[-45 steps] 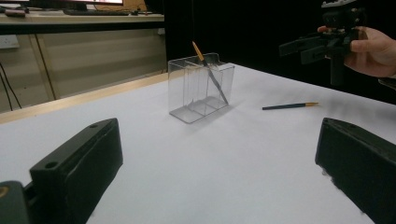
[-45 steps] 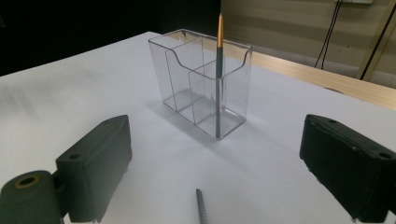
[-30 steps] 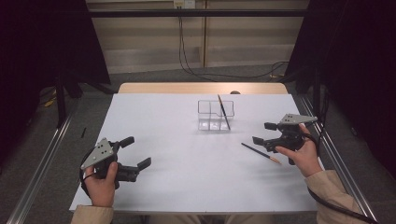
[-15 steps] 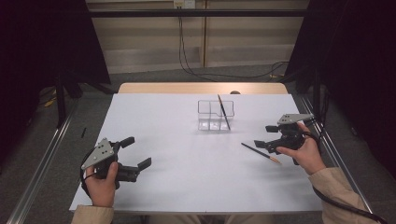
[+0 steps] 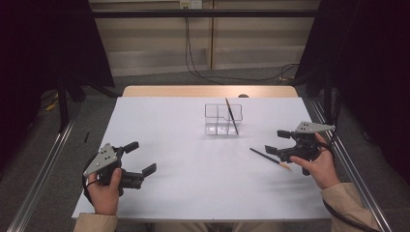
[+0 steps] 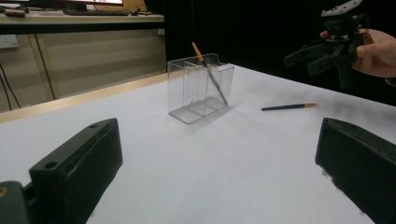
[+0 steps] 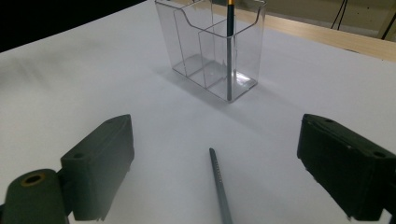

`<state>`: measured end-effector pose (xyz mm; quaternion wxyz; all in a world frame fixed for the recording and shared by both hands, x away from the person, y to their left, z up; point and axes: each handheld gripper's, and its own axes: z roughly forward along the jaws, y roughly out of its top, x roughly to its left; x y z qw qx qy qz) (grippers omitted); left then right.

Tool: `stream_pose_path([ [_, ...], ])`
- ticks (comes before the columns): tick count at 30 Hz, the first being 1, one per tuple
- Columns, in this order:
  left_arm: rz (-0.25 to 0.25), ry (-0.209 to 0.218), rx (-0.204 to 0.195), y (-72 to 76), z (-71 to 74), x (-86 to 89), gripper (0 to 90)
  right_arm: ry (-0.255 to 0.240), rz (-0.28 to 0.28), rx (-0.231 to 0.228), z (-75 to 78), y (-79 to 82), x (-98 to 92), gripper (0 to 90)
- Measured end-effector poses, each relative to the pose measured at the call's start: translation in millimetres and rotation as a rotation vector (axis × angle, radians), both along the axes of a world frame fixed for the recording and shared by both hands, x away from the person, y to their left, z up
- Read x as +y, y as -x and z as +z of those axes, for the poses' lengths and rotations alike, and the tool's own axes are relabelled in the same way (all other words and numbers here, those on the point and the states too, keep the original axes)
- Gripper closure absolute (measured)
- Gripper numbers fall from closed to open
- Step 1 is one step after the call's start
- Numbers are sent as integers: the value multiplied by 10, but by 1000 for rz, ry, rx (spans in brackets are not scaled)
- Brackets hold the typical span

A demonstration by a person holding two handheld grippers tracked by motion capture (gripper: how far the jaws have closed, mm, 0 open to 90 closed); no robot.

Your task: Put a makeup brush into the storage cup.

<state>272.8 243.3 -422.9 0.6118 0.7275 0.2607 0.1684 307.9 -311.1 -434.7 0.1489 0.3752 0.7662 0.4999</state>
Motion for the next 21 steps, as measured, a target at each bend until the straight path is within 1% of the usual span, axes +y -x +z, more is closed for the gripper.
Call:
stream_pose_path([
  [5,-1,0,-1,-7,0,-6,5,-11,-7,-23,-23,107,-19,96],
  [9,0,2,2,-11,-13,2,5,-44,-14,-35,-45,170,-55,93],
  [14,8,7,2,-24,-26,30,5,-72,-28,-54,-12,242,-91,90],
  [15,6,12,6,-27,-32,29,6,-72,-27,-58,-4,257,-95,89],
  [17,4,4,7,-28,-43,30,6,-73,-28,-60,1,285,-100,87],
  [21,7,3,8,-20,-44,38,5,-68,-23,-61,-14,326,-92,85],
])
